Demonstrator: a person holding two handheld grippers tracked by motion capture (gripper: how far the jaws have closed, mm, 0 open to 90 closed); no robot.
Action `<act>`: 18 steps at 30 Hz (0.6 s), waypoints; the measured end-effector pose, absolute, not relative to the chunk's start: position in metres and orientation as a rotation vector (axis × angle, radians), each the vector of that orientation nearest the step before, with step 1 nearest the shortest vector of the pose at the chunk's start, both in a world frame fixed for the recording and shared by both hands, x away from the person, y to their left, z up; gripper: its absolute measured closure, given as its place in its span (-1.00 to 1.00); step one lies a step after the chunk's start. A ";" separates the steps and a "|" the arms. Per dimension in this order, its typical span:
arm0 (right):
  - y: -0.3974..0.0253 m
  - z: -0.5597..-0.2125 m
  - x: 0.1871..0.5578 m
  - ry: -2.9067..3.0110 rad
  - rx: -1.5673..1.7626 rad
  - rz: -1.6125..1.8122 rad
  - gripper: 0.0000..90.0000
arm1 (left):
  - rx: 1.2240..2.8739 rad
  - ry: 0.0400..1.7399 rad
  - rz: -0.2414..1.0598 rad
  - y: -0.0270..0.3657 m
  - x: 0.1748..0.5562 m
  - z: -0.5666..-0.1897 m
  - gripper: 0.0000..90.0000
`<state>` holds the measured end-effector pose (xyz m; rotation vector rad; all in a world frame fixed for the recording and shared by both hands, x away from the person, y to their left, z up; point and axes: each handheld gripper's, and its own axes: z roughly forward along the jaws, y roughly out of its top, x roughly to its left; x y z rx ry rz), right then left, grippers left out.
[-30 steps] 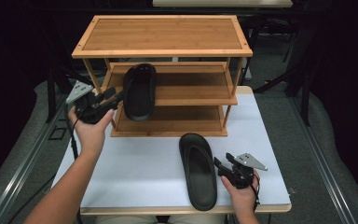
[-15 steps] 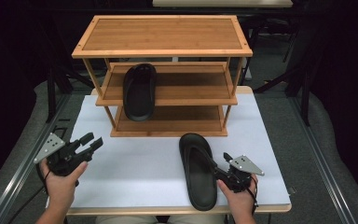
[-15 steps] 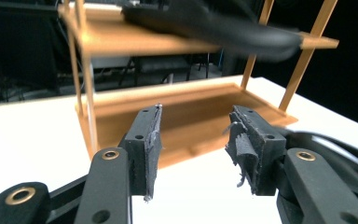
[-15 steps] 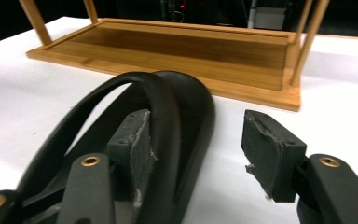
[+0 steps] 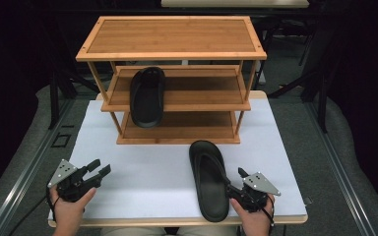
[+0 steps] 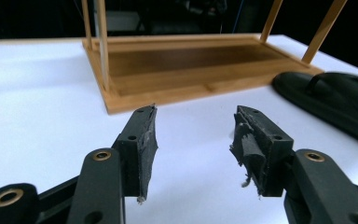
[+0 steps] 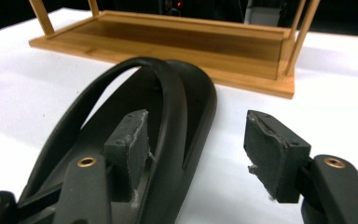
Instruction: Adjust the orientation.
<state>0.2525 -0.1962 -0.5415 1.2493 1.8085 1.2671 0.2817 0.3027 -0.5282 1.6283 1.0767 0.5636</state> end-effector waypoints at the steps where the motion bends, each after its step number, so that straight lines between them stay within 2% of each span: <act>1: -0.196 -0.543 0.254 1.826 1.247 1.254 -0.12 | 1.634 1.075 0.568 0.302 0.282 -0.529 0.08; 18: -0.192 -0.547 0.254 1.908 1.301 1.266 0.20 | 1.693 1.045 0.521 0.290 0.286 -0.538 0.04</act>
